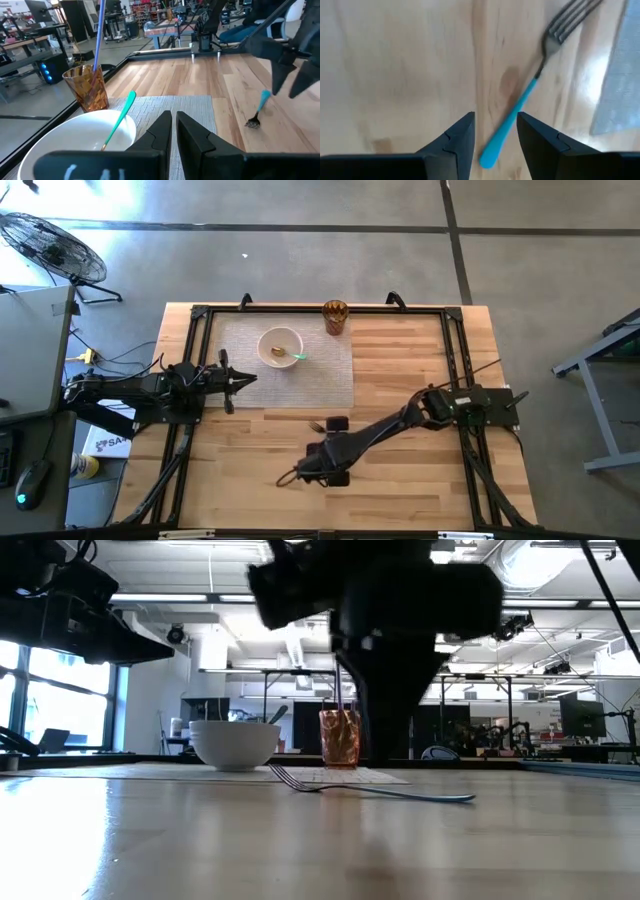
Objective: Pick & Place Utensil
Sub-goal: Put the blue fork into the white bowl on the gray mat
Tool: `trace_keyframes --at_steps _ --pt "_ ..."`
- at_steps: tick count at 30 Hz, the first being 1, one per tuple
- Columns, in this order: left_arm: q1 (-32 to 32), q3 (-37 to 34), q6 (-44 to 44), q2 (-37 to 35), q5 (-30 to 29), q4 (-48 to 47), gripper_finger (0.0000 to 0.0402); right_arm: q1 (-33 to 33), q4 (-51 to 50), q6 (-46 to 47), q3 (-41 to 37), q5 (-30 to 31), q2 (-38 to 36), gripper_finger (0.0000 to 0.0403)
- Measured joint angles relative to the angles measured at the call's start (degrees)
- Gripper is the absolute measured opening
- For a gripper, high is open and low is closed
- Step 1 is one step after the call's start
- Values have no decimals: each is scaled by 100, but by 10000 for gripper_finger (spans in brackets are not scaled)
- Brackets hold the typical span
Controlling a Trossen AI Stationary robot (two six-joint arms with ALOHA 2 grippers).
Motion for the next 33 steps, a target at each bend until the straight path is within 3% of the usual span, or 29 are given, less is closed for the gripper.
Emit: trace_keyframes --at_steps 7,16,18,22,27,33 --pt "-2 -1 0 0 -2 3 24 463 -41 266 0 833 11 139" --pt "0 -1 0 0 0 4 24 512 -1496 1094 6 1938 4 139" --pt "0 0 0 0 0 2 24 509 -1375 1080 -144 2075 -109 139" --pt "-1 -1 0 4 -2 8 24 482 -1340 1355 -922 2123 -662 139" --pt "0 0 0 4 4 3 24 474 -987 2338 -2605 2146 -1835 139" --pt "-1 -1 0 4 2 2 24 482 2385 2433 -4908 1886 -3369 139"
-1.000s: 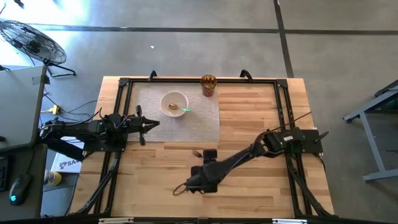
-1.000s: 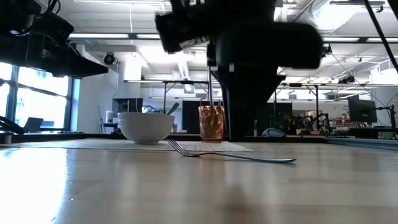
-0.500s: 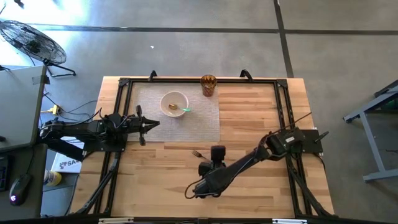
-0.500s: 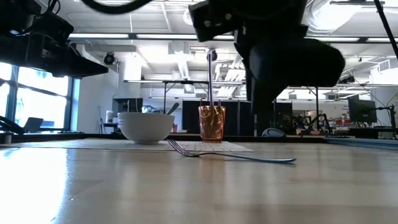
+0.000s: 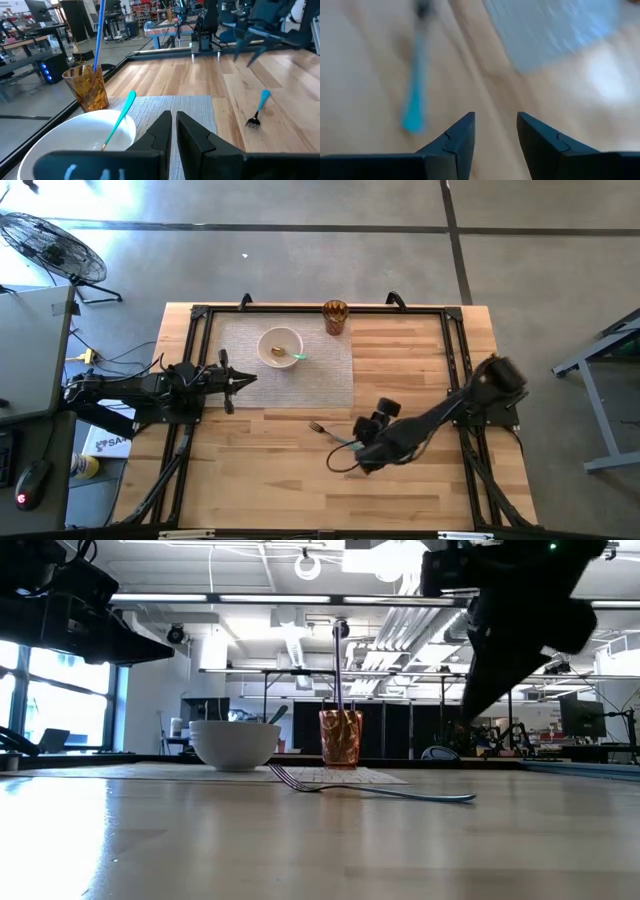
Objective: Pick & Place Utensil
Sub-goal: Put the blue fork into the white bowl on the gray mat
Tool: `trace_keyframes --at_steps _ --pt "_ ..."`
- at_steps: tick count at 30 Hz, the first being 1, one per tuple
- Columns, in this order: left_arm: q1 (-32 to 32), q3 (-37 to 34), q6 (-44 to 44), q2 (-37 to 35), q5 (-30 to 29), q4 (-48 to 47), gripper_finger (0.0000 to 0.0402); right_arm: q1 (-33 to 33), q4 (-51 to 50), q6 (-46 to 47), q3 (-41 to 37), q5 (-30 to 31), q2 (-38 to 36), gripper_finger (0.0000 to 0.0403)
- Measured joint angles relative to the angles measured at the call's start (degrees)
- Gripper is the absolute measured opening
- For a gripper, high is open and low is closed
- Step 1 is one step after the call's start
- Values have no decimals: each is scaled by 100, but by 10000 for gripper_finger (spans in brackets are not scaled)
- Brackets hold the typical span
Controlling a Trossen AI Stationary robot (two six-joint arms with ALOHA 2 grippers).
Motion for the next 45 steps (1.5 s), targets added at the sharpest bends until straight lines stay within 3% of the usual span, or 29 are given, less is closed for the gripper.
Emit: trace_keyframes --at_steps 4,8,12,23,39,45 --pt "1 1 0 0 -2 0 24 -7 3239 -622 -1455 206 -577 139" --pt "-1 1 0 0 -2 0 24 -47 6467 -1711 -2637 237 -479 139" --pt "1 1 0 0 -4 1 24 -141 8103 -2144 -3065 196 -7 139" --pt "1 -1 0 0 -4 0 24 -392 8368 -2226 -2587 134 857 139" --pt "1 -1 0 -1 -1 1 24 -445 8614 -2063 -2570 -193 1194 139" --pt "0 0 0 0 -4 1 24 -439 8959 -2078 -2557 -12 1487 139"
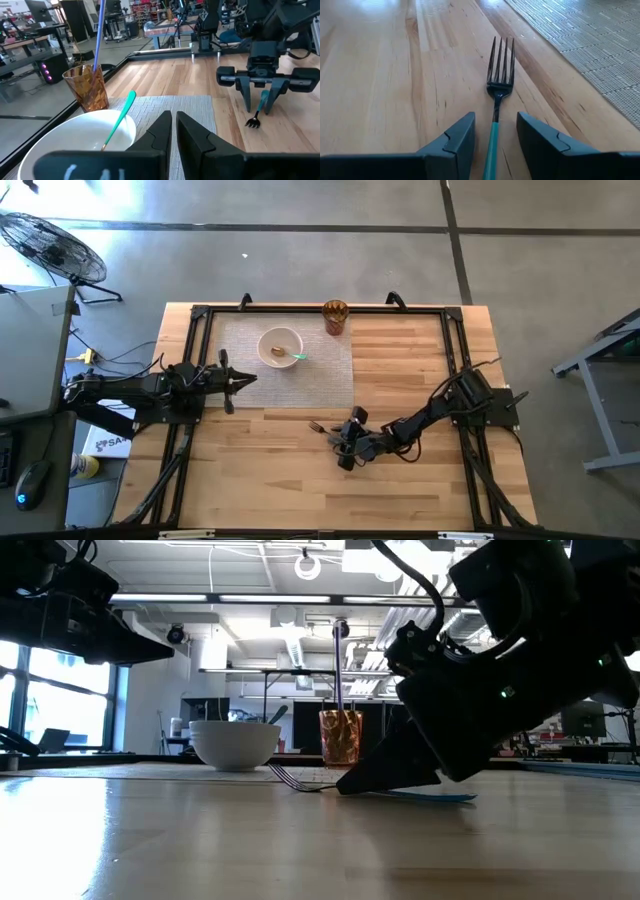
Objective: Pick & Place Utensil
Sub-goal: Put the blue fork into the white bowl on the gray mat
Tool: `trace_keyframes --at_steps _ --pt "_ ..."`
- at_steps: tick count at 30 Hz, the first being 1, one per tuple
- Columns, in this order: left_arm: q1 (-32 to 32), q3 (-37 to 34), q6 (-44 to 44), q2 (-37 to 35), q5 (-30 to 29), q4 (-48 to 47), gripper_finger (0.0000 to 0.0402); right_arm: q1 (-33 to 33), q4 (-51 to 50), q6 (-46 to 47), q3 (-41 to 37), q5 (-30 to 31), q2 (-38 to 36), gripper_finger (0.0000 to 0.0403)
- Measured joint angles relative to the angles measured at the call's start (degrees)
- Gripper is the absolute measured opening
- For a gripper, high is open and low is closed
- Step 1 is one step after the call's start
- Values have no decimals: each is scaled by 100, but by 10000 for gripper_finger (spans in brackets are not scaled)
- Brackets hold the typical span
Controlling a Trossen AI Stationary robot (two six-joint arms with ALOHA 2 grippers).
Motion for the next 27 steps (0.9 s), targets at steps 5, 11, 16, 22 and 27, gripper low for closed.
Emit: trace_keyframes --at_steps 5,11,16,22,27 --pt "-1 0 0 0 0 -1 24 0 -6 -33 0 57 9 126" --pt "2 1 0 0 0 0 24 -23 -40 -4 -4 42 12 64" --pt "0 0 0 -1 0 0 24 -101 -63 9 -7 -129 12 19" --pt "2 -1 0 0 -2 2 24 -214 -88 -28 8 -278 -21 10" --pt "1 2 0 0 -2 -1 24 -242 -861 -225 483 -216 -21 20"
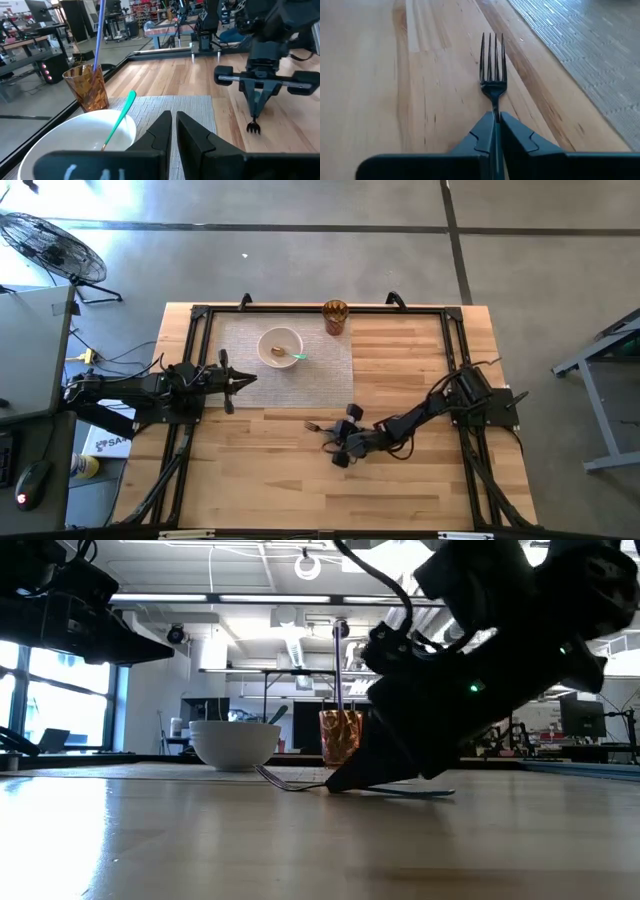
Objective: Pick & Place Utensil
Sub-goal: Put the blue fork into the white bowl on the gray mat
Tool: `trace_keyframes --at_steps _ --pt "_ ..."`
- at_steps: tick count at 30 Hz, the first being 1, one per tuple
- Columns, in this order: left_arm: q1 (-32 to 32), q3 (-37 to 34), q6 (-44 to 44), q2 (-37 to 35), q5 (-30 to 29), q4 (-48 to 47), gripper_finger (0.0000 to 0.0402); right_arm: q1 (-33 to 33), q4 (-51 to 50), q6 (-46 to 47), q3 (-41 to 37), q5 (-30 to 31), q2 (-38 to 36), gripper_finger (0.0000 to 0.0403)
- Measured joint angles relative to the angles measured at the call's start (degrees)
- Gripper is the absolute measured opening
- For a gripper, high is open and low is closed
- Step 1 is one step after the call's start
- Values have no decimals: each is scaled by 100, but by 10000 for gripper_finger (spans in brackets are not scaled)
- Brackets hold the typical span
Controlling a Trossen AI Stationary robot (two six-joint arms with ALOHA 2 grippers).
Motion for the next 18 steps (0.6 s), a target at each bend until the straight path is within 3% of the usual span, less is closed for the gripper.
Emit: trace_keyframes --at_steps 12,18 --pt "1 -2 0 0 2 0 24 -333 -1781 -409 1595 -166 35 21" --pt "1 -2 0 0 4 0 24 -693 -1890 -553 2063 -492 24 18"
